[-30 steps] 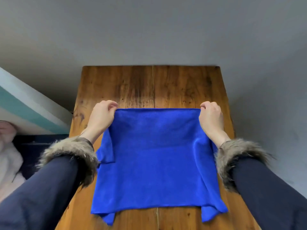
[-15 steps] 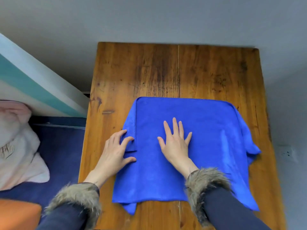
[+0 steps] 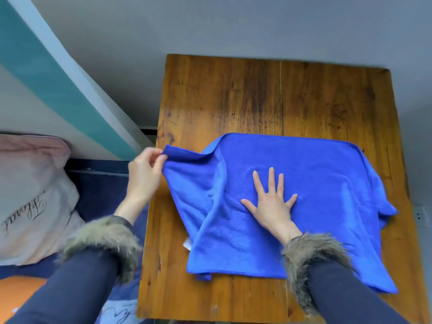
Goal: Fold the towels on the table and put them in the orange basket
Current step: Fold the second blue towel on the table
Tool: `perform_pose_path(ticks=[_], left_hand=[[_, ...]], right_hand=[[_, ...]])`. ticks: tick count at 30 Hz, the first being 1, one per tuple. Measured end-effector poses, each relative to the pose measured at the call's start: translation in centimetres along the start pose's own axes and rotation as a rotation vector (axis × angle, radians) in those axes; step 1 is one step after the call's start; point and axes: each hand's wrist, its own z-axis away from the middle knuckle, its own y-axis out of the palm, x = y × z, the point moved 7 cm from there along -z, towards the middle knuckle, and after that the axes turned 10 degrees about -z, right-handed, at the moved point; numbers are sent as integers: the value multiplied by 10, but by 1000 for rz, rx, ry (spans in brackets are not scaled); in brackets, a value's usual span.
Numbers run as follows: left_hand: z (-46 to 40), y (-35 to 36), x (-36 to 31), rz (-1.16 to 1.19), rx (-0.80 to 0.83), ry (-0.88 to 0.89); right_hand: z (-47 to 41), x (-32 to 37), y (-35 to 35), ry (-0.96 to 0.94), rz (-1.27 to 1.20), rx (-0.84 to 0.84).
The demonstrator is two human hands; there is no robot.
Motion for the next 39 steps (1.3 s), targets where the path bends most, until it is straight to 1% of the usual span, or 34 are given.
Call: perform_pose_path(ticks=[3, 5, 7, 9, 10, 12, 14, 15, 16, 20, 24, 26, 27, 31, 33, 36, 39], left_hand=[[-38, -22, -7, -82, -87, 8], [-51, -22, -12, -130, -84, 36], [-46, -13, -15, -232, -75, 116], [-20, 4, -18, -382, -82, 247], [-1, 17, -17, -431, -57, 309], [37, 46, -5, -493, 80, 384], [65, 70, 19, -538, 276, 345], [74, 77, 31, -579, 342, 326], [79, 79, 38, -621, 372, 323], [77, 74, 43, -727, 427, 323], [78, 70, 43, -812, 507, 204], [82, 71, 37, -806, 515, 162], [85, 74, 31, -782, 497, 177], [112, 103, -9, -707, 425, 379], [131, 129, -29, -712, 448, 454], [161, 172, -62, -755, 523, 518], [185, 211, -95, -791, 545, 596]], right_hand=[[0, -1, -1, 10, -1, 26], [0, -1, -1, 17, -7, 39], [-1, -1, -1, 22, -7, 48], [-1, -1, 0, 24, -3, 49], [-1, 0, 0, 23, -2, 47], [-1, 0, 0, 22, -6, 44], [-1, 0, 0, 22, -12, 46], [-1, -1, 0, 21, -13, 45], [-1, -1, 0, 19, -13, 41], [-1, 0, 0, 9, -22, 17], [0, 0, -1, -9, -47, 2], [3, -2, -2, -29, -60, -9], [5, -4, -3, -42, -70, -19], [18, -28, -11, -67, -158, -100], [26, -53, -16, -72, -194, -174], [37, -105, -32, -56, -217, -334], [49, -168, -51, 45, -295, -496]])
